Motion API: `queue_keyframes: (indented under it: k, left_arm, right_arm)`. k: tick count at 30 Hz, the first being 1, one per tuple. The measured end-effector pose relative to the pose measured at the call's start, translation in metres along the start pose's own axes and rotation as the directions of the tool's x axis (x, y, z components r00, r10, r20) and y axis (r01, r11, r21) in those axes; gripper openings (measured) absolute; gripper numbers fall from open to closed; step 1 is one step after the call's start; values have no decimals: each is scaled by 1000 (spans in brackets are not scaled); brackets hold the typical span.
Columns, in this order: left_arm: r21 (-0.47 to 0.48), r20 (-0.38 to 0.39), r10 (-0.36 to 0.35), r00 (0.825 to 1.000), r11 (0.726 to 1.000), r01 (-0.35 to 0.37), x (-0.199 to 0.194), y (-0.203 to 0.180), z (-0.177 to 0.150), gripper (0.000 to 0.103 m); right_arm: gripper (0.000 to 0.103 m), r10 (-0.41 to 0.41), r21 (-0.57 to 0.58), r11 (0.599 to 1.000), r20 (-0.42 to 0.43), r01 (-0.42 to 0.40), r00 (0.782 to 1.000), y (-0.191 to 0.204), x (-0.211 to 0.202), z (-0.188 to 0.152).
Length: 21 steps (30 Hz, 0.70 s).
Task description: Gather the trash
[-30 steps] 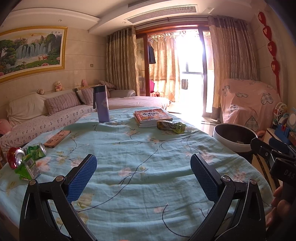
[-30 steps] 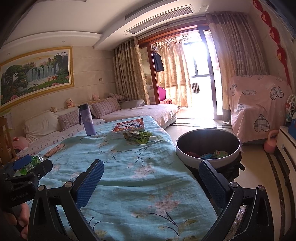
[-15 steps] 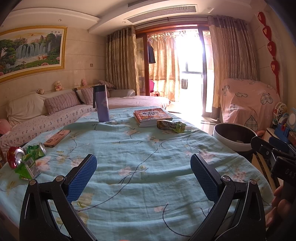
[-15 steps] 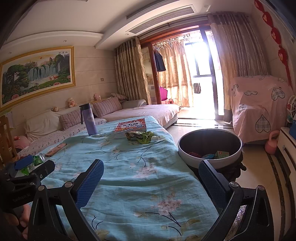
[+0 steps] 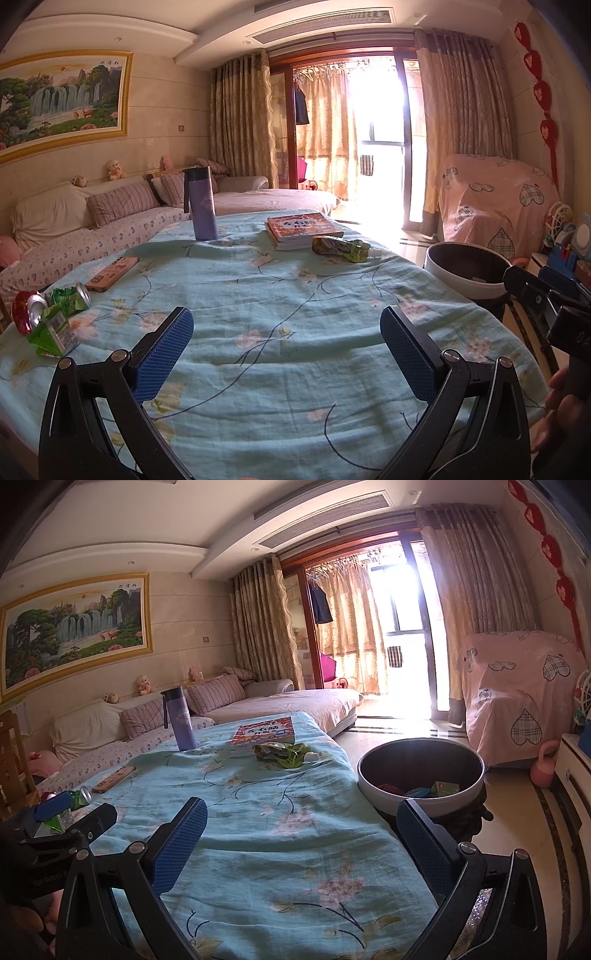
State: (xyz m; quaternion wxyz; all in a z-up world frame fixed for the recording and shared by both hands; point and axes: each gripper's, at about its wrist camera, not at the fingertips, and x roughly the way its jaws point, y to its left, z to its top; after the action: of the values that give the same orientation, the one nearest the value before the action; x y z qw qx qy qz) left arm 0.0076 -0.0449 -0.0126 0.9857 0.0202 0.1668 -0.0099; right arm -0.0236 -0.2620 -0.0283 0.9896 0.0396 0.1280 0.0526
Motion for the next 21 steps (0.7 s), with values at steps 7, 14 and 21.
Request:
queue_keyframes:
  k: [7, 14, 21]
  left_arm:
    - [-1, -4, -2, 1000, 1000, 2, 1, 1, 0, 103]
    - [-4, -9, -8, 1000, 1000, 8, 5, 1, -1, 103]
    - [-5, -20, -14, 1000, 1000, 14, 11, 2, -1, 103]
  right_arm:
    - [103, 8, -7, 1000, 5, -8, 1000, 3, -2, 1]
    - [103, 16, 0, 1000, -4, -16, 1000, 2, 1, -1]
    - [103, 21, 8, 1000, -10, -21, 1000, 2, 2, -1]
